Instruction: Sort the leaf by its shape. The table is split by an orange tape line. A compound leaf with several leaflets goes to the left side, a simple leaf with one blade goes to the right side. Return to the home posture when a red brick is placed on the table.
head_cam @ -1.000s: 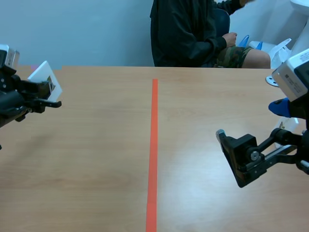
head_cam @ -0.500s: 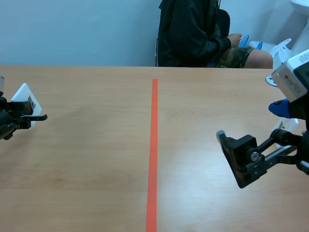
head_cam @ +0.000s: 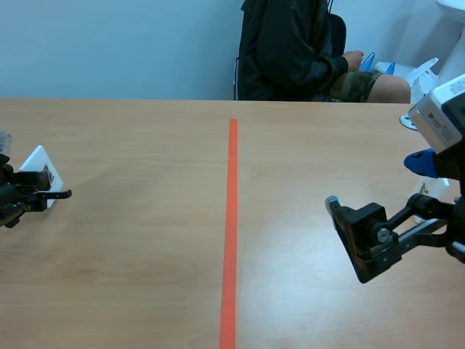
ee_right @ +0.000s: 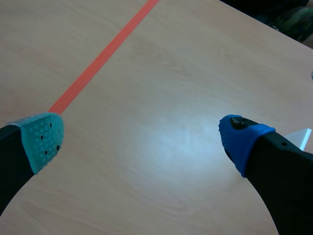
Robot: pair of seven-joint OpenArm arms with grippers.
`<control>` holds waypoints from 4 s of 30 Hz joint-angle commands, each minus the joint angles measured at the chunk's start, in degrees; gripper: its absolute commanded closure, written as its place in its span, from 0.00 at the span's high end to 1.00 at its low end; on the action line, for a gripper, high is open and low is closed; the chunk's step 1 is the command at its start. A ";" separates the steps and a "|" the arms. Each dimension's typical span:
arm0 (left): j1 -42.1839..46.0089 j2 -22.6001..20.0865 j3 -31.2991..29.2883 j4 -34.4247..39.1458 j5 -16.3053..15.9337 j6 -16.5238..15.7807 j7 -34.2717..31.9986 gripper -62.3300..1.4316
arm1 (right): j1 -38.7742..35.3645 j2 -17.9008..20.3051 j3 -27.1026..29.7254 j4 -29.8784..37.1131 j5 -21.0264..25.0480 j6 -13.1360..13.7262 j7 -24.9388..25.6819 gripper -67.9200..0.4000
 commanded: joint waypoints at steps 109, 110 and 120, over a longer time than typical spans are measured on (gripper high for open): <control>53.64 -4.61 -5.77 79.80 -0.35 -6.01 22.36 1.00 | 0.81 0.11 0.50 0.20 2.14 4.39 -2.34 1.00; 53.64 -4.61 -5.77 79.80 -0.35 -6.01 22.34 1.00 | 0.81 0.11 0.50 0.20 2.14 4.37 -2.34 1.00; 53.31 -4.63 -5.77 79.78 0.11 -6.08 22.45 1.00 | 0.81 0.11 0.50 0.20 2.14 4.37 -2.36 1.00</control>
